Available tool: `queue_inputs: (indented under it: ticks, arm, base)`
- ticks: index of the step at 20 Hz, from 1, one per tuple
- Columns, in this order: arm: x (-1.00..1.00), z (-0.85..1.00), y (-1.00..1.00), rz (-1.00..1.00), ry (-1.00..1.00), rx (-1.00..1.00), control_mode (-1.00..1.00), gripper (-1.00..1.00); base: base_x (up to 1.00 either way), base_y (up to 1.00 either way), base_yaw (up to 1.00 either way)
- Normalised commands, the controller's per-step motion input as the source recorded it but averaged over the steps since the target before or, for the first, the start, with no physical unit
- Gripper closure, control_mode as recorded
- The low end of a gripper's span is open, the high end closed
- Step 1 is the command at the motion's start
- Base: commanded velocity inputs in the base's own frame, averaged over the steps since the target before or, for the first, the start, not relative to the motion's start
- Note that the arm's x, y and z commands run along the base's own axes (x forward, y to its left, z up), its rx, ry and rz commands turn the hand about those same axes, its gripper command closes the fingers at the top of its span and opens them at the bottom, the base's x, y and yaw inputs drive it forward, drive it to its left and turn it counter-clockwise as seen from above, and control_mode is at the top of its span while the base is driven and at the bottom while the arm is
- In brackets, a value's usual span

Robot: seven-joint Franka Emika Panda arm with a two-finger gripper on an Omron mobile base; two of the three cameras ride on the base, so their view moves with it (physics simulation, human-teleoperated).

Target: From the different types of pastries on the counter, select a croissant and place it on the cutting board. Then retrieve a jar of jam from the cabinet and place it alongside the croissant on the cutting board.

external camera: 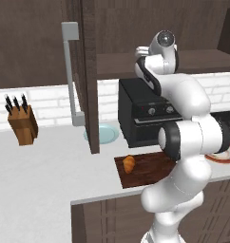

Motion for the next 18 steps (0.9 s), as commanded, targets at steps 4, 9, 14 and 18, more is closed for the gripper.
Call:
queue_inputs:
  ticks: [4, 9, 14, 18]
  arm:
    - [-0.40, 0.01, -0.03, -0.01, -0.09, 0.00, -1.00, 1.00]
    - [-0.95, 0.53, -0.32, -0.14, 0.09, 0.18, -1.00, 1.00]
    - [-0.97, 0.61, -0.09, -0.12, 0.09, 0.19, -1.00, 1.00]
    - [-0.96, 0.66, 0.12, 0.01, -0.03, 0.01, -1.00, 1.00]
  base:
    - [0.00, 0.00, 0.00]
    - [0.00, 0.00, 0.00]
    - [0.00, 0.00, 0.00]
    - [0.00, 0.00, 0.00]
